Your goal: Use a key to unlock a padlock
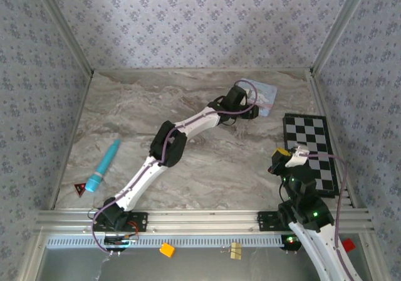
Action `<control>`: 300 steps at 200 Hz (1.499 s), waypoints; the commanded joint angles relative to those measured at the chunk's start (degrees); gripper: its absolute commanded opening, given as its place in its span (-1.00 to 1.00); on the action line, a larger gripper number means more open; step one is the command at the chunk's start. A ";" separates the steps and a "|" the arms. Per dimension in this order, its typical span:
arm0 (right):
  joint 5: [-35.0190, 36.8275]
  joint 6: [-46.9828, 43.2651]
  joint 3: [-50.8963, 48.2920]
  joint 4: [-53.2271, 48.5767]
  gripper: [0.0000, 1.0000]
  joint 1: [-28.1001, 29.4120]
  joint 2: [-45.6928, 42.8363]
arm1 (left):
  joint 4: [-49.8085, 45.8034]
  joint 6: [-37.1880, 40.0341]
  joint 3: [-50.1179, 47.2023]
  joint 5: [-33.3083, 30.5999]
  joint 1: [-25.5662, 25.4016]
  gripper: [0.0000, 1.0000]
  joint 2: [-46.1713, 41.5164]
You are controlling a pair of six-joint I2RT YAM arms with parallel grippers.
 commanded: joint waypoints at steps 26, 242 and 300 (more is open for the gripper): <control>0.06 0.85 0.60 -0.52 -1.00 -0.42 -0.75 | -5.53 -2.34 10.22 -2.57 -0.58 0.13 6.53; -0.54 1.11 -0.28 0.18 -1.00 -0.65 -0.79 | 24.93 -10.20 -46.58 -2.39 5.14 -0.84 -25.56; -1.28 1.62 -1.08 1.04 -1.00 -0.83 -0.79 | 33.49 -11.77 -76.90 -4.68 12.49 -0.86 -43.43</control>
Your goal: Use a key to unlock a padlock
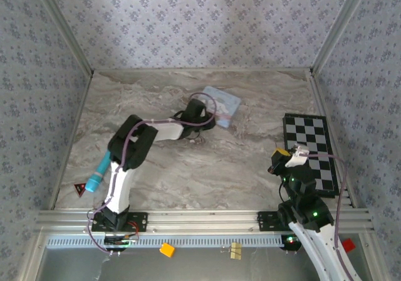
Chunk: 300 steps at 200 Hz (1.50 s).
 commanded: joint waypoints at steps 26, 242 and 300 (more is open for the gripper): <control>-0.37 1.25 -1.01 1.01 -1.00 -0.55 -0.79 | 1.93 -5.59 -19.62 -9.29 3.65 -0.90 -16.12; -13.19 9.27 -2.05 6.67 -1.00 -1.09 7.58 | 2.51 -24.43 -24.30 -15.58 -14.07 -0.60 -18.19; -27.82 21.28 -2.24 15.12 -1.00 -0.17 24.45 | 5.67 -22.06 -24.85 -9.25 -13.96 -0.83 -20.01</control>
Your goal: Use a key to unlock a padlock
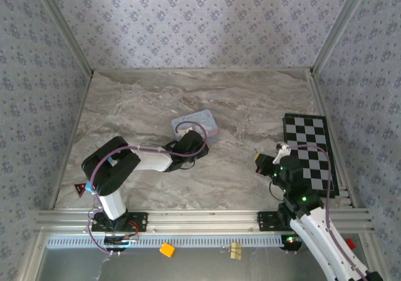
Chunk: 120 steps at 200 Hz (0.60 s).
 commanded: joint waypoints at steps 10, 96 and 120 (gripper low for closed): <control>-8.90 8.11 1.60 5.40 -1.00 1.40 7.74 | 2.40 0.10 -0.70 4.20 -0.22 -0.84 -2.69; -12.76 29.62 -0.93 29.33 -1.00 12.27 25.10 | 14.92 -11.90 -7.50 10.50 1.32 -0.89 -5.12; -11.58 33.53 -1.03 37.56 -1.00 15.81 30.75 | 15.83 -14.39 -8.45 11.15 1.37 -0.99 -5.88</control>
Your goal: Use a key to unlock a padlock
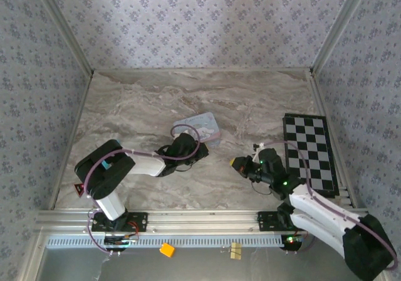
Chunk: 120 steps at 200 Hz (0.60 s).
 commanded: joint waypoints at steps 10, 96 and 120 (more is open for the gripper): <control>0.65 8.07 -0.53 14.67 -1.00 3.50 6.56 | 4.82 -6.53 -1.31 3.80 0.18 -1.00 -2.63; -2.16 11.63 0.85 29.51 -1.00 4.59 20.75 | 13.27 -14.06 -5.52 6.76 0.59 -1.00 -2.67; -2.31 11.71 0.63 30.89 -1.00 4.42 22.43 | 12.74 -14.13 -5.79 7.15 0.65 -1.00 -2.82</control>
